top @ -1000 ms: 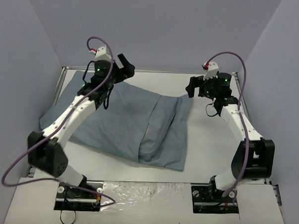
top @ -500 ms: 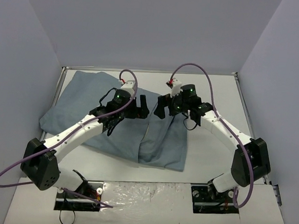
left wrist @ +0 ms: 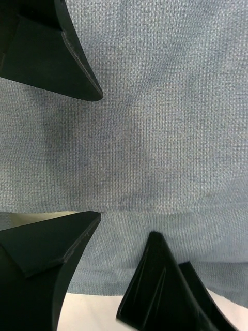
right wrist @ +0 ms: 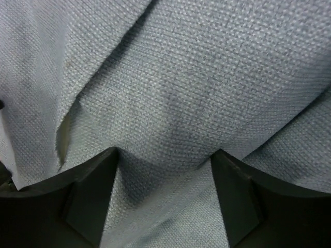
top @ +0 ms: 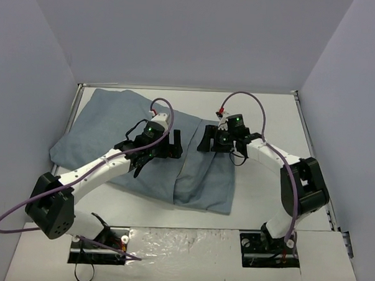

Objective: Remove the pillowcase from the pillow

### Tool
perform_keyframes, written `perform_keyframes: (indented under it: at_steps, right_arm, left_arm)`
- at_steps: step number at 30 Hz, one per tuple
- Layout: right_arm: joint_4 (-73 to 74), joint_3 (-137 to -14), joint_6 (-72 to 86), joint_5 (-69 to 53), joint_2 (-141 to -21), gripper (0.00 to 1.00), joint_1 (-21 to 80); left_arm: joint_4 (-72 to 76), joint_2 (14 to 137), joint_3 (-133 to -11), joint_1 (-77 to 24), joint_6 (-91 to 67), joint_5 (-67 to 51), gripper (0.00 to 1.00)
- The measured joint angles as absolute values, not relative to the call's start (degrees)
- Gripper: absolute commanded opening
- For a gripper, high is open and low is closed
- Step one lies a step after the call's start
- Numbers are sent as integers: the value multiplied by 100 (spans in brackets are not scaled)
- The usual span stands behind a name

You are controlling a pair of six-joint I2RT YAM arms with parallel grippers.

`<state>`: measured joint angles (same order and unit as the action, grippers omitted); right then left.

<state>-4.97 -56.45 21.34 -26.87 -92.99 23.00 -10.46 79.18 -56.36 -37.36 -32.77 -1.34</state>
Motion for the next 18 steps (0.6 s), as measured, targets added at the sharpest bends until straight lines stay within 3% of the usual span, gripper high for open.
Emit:
perform_keyframes:
  at_steps: [3, 5, 6, 18]
  right_arm:
    - [-528, -5645, 2187, -2814, -9459, 30, 2296]
    - [-554, -5645, 2209, -2908, -9542, 15, 2272]
    - [-552, -5645, 2226, -2956, -9574, 2, 2248]
    - [858, -6082, 355, -3846, -9633, 0, 950]
  left_arm:
    - [-991, 7776, -5575, -3785, -3277, -36, 87]
    - [-956, 7710, -5485, -3802, -3277, 25, 87]
    - [-937, 7708, -5448, -3806, -3275, 47, 87]
    - [-711, 8263, -5266, -3811, -3221, 384, 87]
